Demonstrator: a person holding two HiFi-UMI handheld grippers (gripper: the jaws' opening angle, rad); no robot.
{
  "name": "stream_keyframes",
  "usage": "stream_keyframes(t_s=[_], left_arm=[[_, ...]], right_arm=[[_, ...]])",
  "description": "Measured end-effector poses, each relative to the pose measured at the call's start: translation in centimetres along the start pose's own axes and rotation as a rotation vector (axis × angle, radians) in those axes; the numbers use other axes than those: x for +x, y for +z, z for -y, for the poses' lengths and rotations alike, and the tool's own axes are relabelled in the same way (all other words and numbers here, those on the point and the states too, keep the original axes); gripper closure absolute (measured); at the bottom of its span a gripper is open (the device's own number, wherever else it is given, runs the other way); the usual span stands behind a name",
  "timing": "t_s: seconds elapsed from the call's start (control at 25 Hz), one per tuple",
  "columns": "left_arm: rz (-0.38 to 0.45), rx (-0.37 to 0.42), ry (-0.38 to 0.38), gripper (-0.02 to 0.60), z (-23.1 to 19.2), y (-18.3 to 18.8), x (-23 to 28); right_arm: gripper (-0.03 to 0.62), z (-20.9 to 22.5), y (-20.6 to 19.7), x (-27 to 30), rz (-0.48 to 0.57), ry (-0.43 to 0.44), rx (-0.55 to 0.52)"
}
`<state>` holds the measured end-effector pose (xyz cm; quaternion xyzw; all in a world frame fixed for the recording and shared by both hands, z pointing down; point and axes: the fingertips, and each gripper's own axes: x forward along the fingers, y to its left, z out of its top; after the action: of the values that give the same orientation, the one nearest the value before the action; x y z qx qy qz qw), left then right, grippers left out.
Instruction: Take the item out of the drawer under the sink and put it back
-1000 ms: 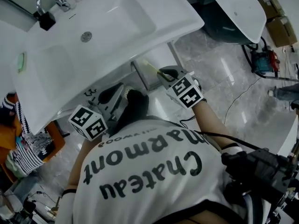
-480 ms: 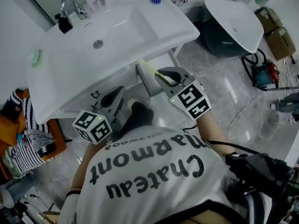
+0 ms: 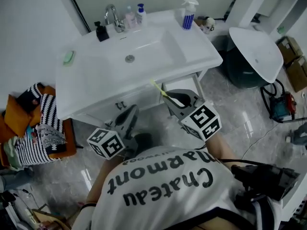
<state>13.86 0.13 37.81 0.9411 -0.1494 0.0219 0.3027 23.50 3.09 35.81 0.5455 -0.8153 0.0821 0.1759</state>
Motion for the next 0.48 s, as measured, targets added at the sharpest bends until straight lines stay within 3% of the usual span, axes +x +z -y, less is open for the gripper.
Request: stream_keyframes(t_s=[0.16, 0.48], left_arm=[[0.064, 0.013, 0.039, 0.574, -1.0, 0.9, -2.2], [0.157, -0.024, 0.134, 0.574, -4.8, 3.4, -9.9]], right_arm=[[0.546, -2.1, 1.9, 1.1, 0.015, 0.030, -0.059], [0.546, -7.7, 5.5, 6.4, 0.035, 0.120, -0.068]])
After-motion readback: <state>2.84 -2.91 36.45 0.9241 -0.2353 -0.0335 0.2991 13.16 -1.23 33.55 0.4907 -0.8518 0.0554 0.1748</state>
